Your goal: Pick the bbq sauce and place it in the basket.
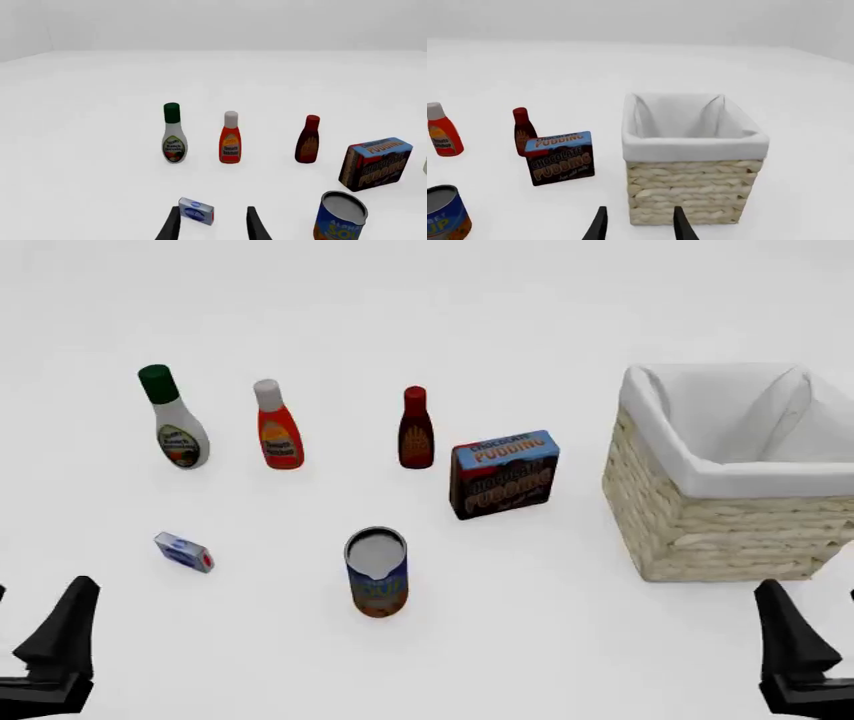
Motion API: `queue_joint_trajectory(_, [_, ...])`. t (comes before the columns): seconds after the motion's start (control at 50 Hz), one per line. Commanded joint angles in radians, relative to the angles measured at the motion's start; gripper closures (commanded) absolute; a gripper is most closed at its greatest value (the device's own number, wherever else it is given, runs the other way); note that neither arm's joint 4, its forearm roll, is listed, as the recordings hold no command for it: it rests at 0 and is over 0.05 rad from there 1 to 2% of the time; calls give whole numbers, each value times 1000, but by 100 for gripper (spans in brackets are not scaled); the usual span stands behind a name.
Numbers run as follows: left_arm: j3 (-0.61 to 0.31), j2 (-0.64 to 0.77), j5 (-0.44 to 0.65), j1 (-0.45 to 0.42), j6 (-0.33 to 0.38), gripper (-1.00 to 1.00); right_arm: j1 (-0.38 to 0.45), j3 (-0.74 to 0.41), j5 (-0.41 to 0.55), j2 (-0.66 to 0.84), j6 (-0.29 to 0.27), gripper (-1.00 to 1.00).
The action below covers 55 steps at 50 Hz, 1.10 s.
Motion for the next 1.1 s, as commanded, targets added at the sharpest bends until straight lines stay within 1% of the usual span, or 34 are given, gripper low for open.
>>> queue_joint_trajectory(0.02, [0,0,0,0,0,-100,19,-3,-21,1,21,-100])
queue_joint_trajectory(0.46, [0,0,0,0,0,-100,19,-4,-23,0,6,-100])
queue_joint_trajectory(0.52, [0,0,0,0,0,-100,35,-10,-21,2,-21,-100])
queue_joint_trajectory(0.56, [0,0,0,0,0,-100,36,-31,-14,14,-17,-100])
queue_joint_trajectory(0.76, [0,0,0,0,0,-100,68,-125,24,63,-48,-100])
queue_joint_trajectory(0.86, [0,0,0,0,0,-100,78,-181,42,106,-42,-100])
queue_joint_trajectory(0.96, [0,0,0,0,0,-100,96,-262,83,141,-56,-100])
queue_joint_trajectory(1.0, [0,0,0,0,0,-100,96,-286,85,165,-62,-100])
queue_joint_trajectory(1.04, [0,0,0,0,0,-100,97,-324,90,212,-45,-100])
queue_joint_trajectory(1.06, [0,0,0,0,0,-100,99,-335,92,216,-53,-100])
queue_joint_trajectory(1.08, [0,0,0,0,0,-100,99,-350,95,212,-83,-100])
queue_joint_trajectory(1.1, [0,0,0,0,0,-100,99,-350,95,212,-83,-100])
